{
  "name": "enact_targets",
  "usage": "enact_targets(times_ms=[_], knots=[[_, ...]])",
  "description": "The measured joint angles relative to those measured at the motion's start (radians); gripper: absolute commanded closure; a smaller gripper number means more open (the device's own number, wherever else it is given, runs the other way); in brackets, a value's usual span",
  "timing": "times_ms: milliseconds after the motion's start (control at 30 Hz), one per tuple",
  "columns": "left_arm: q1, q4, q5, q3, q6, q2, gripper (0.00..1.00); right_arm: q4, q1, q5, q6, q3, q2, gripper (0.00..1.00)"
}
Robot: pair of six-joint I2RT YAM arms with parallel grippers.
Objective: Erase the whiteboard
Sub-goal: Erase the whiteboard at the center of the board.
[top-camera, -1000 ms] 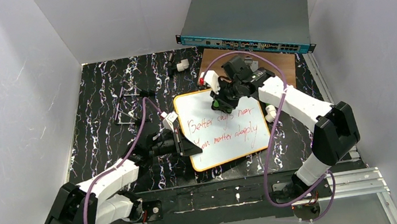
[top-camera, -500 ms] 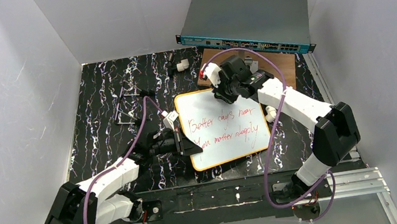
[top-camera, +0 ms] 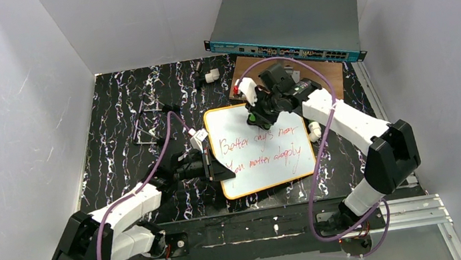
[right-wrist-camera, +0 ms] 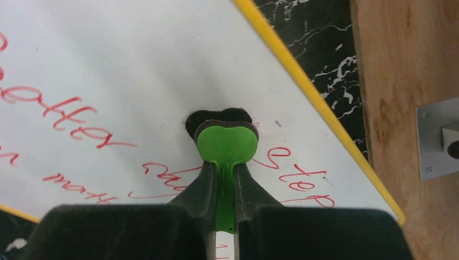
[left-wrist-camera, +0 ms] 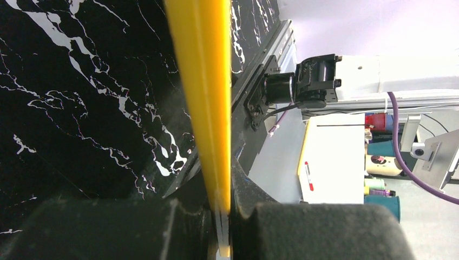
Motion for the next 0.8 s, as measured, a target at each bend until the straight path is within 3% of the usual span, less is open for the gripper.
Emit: enact_targets(times_ms=[200,367,633,800], knots=[[0.000,0.000,0.000,0.000,-0.001,0.000,1.00,0.064,0.006,0.189,0.082,0.030,0.021,0.99],[0.000,-0.004,-0.001,0.000,-0.003,0.000,1.00,0.117,-0.001,0.258,0.037,-0.004,0.018,0.99],[0.000,-0.003,0.005,0.000,0.003,0.000,1.00,0.022,-0.013,0.071,-0.113,-0.058,-0.040,0.99],[0.000,-0.002,0.006,0.000,0.009,0.000,1.00,-0.006,-0.012,-0.012,-0.064,-0.050,-0.039,0.99]])
